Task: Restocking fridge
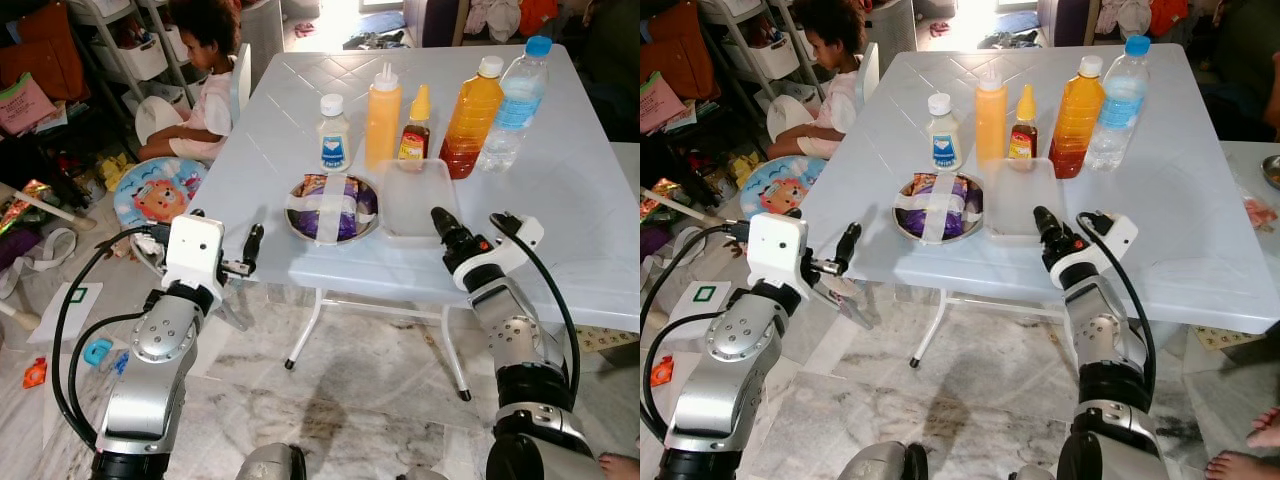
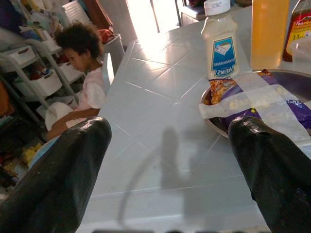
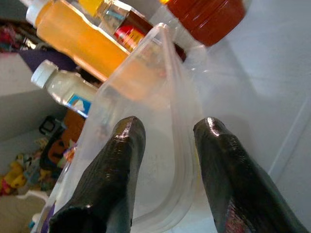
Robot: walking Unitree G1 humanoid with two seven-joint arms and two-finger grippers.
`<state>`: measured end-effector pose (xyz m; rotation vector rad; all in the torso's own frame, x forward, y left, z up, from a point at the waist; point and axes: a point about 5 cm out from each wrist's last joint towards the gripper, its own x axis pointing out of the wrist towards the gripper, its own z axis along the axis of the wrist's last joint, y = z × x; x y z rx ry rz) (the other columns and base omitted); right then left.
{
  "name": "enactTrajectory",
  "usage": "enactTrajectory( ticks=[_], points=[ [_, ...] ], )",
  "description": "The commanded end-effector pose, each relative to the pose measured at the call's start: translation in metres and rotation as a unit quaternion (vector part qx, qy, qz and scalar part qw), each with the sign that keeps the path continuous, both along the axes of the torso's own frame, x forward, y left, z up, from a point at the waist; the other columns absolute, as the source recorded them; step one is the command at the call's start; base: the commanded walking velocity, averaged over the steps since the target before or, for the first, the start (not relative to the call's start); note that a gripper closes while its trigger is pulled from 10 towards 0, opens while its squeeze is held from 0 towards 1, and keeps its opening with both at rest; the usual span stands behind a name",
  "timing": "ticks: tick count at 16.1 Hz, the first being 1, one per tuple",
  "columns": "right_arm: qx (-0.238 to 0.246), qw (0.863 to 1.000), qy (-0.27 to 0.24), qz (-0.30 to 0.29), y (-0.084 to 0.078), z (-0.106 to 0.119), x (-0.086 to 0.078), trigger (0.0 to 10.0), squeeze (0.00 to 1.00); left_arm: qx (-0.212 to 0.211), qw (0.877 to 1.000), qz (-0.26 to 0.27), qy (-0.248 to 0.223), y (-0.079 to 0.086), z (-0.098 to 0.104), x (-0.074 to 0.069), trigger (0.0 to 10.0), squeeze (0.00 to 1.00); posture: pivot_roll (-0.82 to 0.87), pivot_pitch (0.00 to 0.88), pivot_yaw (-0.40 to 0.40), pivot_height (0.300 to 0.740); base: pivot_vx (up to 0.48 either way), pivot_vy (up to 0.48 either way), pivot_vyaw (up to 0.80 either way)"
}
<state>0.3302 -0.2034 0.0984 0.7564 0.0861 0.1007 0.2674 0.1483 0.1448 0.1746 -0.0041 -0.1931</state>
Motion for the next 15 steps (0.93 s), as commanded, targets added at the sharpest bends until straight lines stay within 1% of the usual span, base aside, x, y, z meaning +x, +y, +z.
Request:
enactTrajectory(
  ticks=[1, 5, 9, 15],
  points=[
    [0.016, 1.0, 0.017, 0.002, 0.003, -0.007, -0.001, 0.0, 0.0, 0.002, 1.0, -0.001, -0.007, 0.001, 0.004, 0.0, 10.0, 0.0, 0.11, 0.048, 0.121, 0.74, 0.0, 0.0, 0.0],
    [0.027, 0.999, 0.023, -0.002, 0.004, -0.009, -0.001, 0.0, 0.0, 0.002, 1.0, -0.002, -0.008, 0.001, 0.005, 0.001, 10.0, 0.0, 0.11, 0.047, 0.121, 0.74, 0.0, 0.0, 0.0],
    [0.027, 0.999, 0.026, -0.012, 0.004, -0.008, -0.001, 0.0, 0.0, 0.001, 1.0, -0.003, -0.008, 0.001, 0.005, 0.001, 10.0, 0.0, 0.11, 0.046, 0.117, 0.74, 0.0, 0.0, 0.0],
    [0.03, 0.999, 0.028, -0.021, 0.011, -0.002, -0.004, 0.0, 0.0, -0.008, 1.0, -0.008, -0.01, -0.009, 0.002, 0.004, 10.0, 0.0, 0.07, 0.021, 0.094, 0.74, 0.0, 0.0, 0.0]
  ],
)
